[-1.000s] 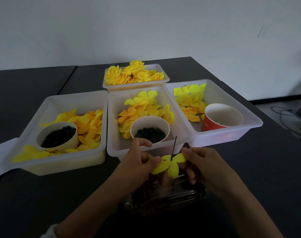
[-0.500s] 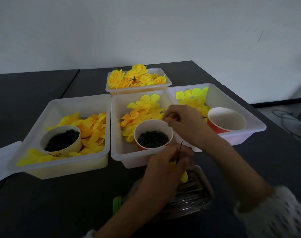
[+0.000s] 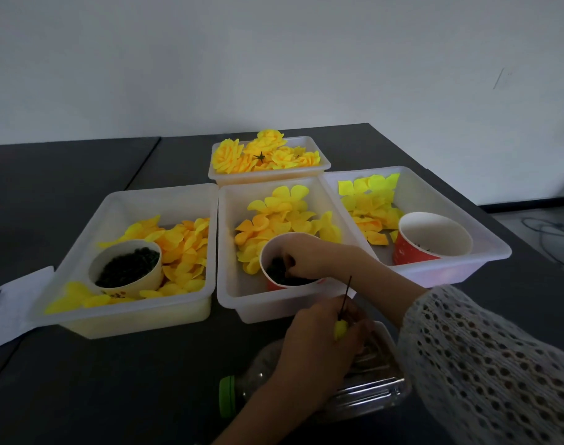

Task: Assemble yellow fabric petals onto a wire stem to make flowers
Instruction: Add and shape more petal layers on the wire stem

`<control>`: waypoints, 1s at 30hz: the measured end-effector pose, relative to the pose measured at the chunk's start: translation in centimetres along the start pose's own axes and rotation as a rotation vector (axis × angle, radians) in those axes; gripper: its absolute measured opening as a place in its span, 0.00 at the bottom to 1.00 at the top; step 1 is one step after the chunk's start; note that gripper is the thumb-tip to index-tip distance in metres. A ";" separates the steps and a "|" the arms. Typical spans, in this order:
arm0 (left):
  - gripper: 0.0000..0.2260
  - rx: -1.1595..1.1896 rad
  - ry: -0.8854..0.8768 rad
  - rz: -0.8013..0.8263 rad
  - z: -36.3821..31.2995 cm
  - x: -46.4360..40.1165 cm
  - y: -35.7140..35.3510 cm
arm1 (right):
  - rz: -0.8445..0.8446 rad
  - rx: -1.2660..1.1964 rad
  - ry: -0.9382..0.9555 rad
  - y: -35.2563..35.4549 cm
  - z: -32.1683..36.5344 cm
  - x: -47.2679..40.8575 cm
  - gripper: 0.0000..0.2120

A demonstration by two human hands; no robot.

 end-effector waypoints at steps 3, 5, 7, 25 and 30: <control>0.06 0.019 0.015 -0.016 0.1 -0.2 0.0 | -0.012 0.001 0.013 0.0 0.0 0.0 0.19; 0.08 0.025 0.013 -0.014 0.1 -0.1 0.0 | -0.006 0.052 -0.021 -0.1 -0.2 -0.2 0.19; 0.09 0.018 0.034 -0.006 0.1 -0.1 0.0 | 0.009 0.092 -0.055 -0.2 -0.4 -0.4 0.18; 0.09 -0.005 0.028 0.016 0.5 -0.2 -0.2 | -0.147 -0.085 -0.056 2.5 -2.0 0.7 0.10; 0.08 -0.009 0.018 -0.003 0.6 -0.2 -0.2 | -0.289 -0.403 0.032 5.8 -1.2 6.1 0.08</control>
Point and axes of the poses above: each hand's wrist, its own x-axis away from the middle knuckle, its own y-axis out of the back of the hand, z = x × y, the point moved 7 cm from there along -x, towards the middle knuckle, and after that the axes turned 5 degrees about -x, right-handed, at the moved point
